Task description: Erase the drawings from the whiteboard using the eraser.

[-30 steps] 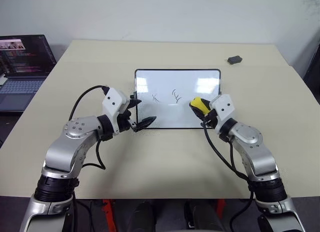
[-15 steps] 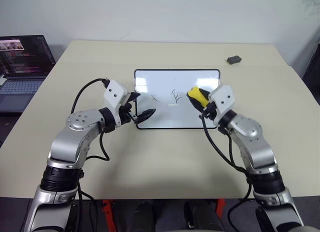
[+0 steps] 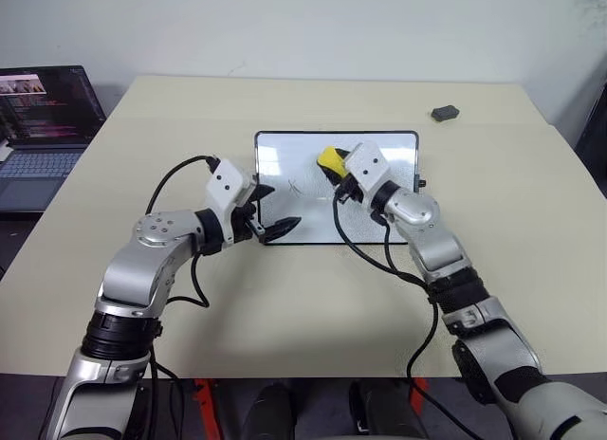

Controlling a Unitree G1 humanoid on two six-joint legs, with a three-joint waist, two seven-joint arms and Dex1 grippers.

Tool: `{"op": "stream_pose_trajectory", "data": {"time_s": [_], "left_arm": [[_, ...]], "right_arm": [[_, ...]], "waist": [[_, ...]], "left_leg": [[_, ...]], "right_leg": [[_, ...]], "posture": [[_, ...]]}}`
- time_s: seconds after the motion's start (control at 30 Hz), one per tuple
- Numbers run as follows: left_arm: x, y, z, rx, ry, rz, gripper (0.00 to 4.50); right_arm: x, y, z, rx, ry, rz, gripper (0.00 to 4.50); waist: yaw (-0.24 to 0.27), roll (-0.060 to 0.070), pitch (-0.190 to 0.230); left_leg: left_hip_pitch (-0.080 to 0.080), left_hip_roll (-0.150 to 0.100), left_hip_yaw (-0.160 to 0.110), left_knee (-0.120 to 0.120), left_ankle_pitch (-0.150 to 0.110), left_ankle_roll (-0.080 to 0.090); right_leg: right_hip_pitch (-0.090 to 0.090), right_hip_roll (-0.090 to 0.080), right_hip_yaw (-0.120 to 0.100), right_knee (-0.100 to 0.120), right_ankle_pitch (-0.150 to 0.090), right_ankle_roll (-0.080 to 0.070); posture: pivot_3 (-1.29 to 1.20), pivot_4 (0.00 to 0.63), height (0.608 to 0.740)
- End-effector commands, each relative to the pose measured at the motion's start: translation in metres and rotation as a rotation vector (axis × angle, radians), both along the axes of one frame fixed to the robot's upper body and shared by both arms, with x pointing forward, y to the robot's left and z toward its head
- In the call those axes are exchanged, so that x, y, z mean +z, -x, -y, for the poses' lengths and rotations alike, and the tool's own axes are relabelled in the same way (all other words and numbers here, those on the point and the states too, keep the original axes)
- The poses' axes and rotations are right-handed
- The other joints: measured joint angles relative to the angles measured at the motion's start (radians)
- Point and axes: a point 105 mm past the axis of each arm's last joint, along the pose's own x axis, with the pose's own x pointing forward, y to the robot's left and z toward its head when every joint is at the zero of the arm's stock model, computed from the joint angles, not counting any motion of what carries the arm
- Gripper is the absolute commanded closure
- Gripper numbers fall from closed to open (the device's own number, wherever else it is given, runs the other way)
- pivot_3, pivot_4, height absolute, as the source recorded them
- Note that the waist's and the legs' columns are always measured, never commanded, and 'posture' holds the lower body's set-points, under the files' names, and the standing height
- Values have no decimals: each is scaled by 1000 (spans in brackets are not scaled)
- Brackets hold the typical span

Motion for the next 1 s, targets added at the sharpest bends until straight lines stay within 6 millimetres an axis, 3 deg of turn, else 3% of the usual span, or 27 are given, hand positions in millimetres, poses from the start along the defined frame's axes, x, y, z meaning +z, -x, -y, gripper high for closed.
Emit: {"op": "stream_pose_trajectory", "data": {"time_s": [0.03,0.23,0.43,0.53,0.83,1.0], "left_arm": [[13,4,1,-27,-10,42,0],[11,6,-1,-23,-17,33,0],[11,5,-4,-1,-15,33,0],[10,5,-5,5,-14,31,0],[-1,7,-28,57,-41,-10,0],[-4,9,-29,47,-51,-17,0]], "right_arm": [[5,-6,-4,-4,19,15,3216],[-23,-5,-3,3,64,-126,3216],[-87,16,8,38,222,-338,3216],[-91,22,9,55,243,-356,3217],[23,37,-9,157,38,1,3218],[52,25,1,69,-8,106,3218]], "waist": [[0,0,0],[-2,0,0],[-1,0,-1],[-1,0,-2],[-2,0,-1],[0,0,-1]], "left_leg": [[0,0,0,0,0,0],[1,0,0,1,0,0],[8,0,0,0,0,0],[11,0,1,2,0,0],[10,0,0,2,1,0],[7,0,0,1,1,0]], "right_leg": [[0,0,0,0,0,0],[0,0,0,1,0,0],[6,0,1,2,0,0],[8,0,1,5,1,0],[4,0,1,12,1,-1],[4,0,0,5,1,-1]], "posture": [[0,150,740],[0,150,740],[0,150,740],[0,150,740],[0,150,740],[0,150,740]]}}
